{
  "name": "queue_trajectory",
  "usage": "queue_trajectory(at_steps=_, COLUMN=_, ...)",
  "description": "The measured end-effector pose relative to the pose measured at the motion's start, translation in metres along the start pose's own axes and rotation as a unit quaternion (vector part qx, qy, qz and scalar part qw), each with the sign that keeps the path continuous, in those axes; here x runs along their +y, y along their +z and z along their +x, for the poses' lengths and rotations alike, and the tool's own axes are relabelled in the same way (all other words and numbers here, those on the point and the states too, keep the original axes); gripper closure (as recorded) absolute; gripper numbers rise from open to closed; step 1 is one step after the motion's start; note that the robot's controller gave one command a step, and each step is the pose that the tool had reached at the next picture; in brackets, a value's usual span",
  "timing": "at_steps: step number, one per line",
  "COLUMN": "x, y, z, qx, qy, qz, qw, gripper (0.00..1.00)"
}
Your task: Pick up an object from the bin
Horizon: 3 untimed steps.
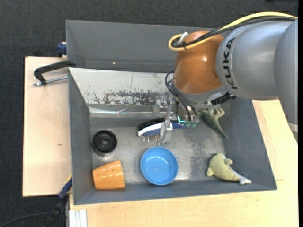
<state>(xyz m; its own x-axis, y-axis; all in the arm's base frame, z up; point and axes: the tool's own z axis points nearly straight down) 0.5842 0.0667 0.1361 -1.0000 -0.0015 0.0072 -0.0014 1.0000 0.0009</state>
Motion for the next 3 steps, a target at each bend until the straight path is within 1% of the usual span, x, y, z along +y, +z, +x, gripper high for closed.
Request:
queue_trajectory(at_steps=1, x=-0.015, y=0.068, z=0.000, qx=-0.0016, qy=-0.073, qz=0.001, qw=0.9973, gripper=0.00)
queue_trajectory(at_steps=2, x=-0.014, y=0.066, z=-0.001, qx=-0.0039, qy=-0.073, qz=0.000, qw=0.9973, gripper=1.00)
queue_trajectory(at_steps=3, x=-0.003, y=-0.121, z=-0.012, qx=-0.0111, qy=-0.083, qz=0.000, qw=0.9965, gripper=1.00)
